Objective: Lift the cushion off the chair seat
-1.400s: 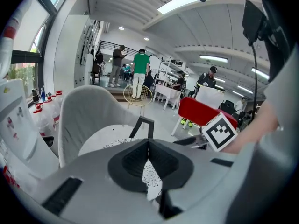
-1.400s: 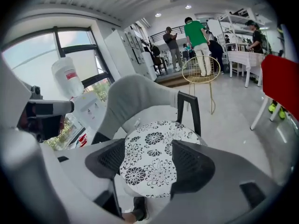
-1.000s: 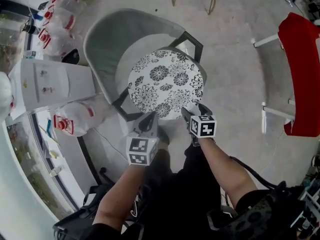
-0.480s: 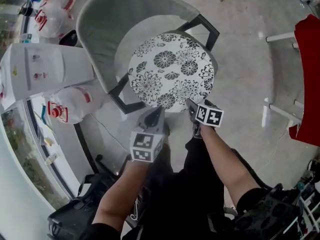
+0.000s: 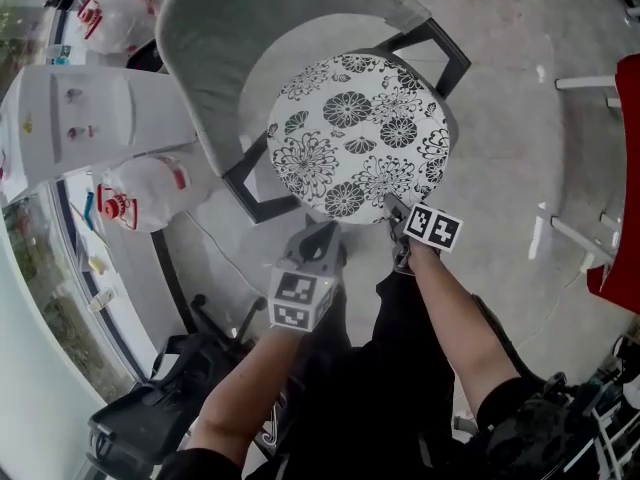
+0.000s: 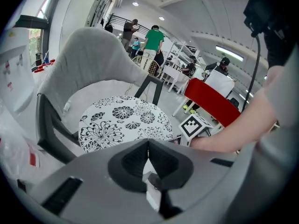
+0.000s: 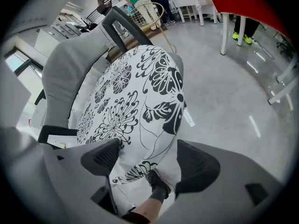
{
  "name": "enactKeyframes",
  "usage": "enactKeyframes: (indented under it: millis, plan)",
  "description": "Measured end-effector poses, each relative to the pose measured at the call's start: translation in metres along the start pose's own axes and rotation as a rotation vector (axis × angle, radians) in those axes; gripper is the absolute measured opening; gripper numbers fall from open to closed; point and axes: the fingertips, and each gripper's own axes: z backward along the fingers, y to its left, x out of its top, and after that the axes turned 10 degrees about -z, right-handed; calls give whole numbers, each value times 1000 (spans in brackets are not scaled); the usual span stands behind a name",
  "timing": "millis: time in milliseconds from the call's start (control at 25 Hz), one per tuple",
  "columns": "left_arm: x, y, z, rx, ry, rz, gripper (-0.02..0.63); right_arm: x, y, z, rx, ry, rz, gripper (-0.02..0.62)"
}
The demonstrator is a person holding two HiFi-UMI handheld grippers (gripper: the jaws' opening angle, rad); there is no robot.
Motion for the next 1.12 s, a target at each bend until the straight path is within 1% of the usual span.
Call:
enactKeyframes:
  millis: [40,160,320,440,560,720,840,1120]
  plan:
    - [-2,0,1,2,3,4,8,0,1,-1,4,4,8,395]
    - [-2,0,4,4,3,10,8,0,11,1,11,15,34,294]
    - [4,-2,9,9,-2,16,8,-1,21,11,-3,22,57,201]
    - [16,-5,14,11,-19,-4,8,0,29,19,6,34,83,135]
    - [24,-7,22,16,-28,-23,8,3,40,30,17,30,137,83]
    - [33,-8,37,45,-47,-12,8,6,60,50,26,10,251,55]
    - [45,-12,50,56,-72,-11,8,12,81,69,53,-13,344,44]
    - [81,-19,81,92,-137,2,8,19,120,114,103,-43,495,37]
